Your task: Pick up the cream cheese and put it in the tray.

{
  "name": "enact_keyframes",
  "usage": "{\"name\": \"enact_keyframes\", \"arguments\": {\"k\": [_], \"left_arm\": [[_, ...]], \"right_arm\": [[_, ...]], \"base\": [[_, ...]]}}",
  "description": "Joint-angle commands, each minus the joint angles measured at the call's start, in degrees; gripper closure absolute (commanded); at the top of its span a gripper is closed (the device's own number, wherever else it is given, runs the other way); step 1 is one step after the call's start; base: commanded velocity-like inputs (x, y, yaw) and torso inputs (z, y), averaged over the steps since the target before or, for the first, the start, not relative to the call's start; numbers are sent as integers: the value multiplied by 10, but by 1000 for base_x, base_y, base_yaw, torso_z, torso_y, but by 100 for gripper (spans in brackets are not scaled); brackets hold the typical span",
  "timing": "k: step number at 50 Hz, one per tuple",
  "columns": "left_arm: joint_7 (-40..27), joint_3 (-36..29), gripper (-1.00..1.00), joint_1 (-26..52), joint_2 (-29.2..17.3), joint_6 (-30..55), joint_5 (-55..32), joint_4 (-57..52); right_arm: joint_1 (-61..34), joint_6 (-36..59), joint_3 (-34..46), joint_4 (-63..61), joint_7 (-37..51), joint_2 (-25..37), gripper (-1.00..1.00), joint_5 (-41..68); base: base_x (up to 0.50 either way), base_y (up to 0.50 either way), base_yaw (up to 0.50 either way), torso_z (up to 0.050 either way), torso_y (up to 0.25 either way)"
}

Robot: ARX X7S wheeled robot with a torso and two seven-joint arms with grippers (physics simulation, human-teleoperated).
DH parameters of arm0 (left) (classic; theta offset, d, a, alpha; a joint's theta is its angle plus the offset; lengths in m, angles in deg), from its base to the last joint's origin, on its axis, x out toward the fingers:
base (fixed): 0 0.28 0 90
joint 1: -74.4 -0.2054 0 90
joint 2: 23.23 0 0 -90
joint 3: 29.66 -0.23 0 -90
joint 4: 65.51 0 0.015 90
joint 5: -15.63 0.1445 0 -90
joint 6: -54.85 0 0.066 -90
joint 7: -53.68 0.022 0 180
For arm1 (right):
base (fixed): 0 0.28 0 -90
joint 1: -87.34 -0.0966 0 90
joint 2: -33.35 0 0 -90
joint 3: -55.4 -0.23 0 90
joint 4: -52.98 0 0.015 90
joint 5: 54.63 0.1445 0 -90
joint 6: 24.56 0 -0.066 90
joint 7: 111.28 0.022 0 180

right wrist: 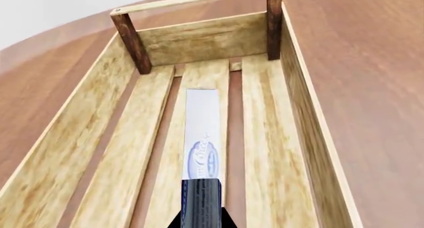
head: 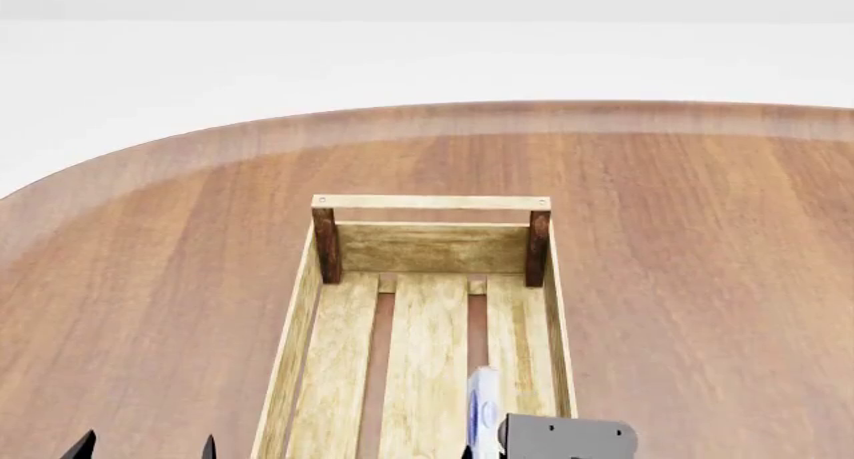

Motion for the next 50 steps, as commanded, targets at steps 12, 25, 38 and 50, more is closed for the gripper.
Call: {"name": "enact_keyframes", "arguments": {"k": [12, 25, 38, 50], "left_arm": [[-2, -3, -100, 1, -2, -1, -2, 0], [-4, -4, -100, 1, -3, -1, -4, -1], [-5, -6, -100, 2, -4, -1, -4, 0], [-5, -6, -100, 2, -4, -1, -4, 0]], "right_arm": [[-55, 13, 25, 56, 41, -13, 100, -28], [-74, 19, 50, 74, 44, -18, 100, -32], [-70, 17, 59, 53, 47, -12, 100, -24], [-71, 15, 64, 54, 51, -9, 100, -18]], "base": [[0, 0, 0, 0, 0], [0, 0, 0, 0, 1], [0, 0, 0, 1, 1], [0, 0, 0, 0, 0]]}}
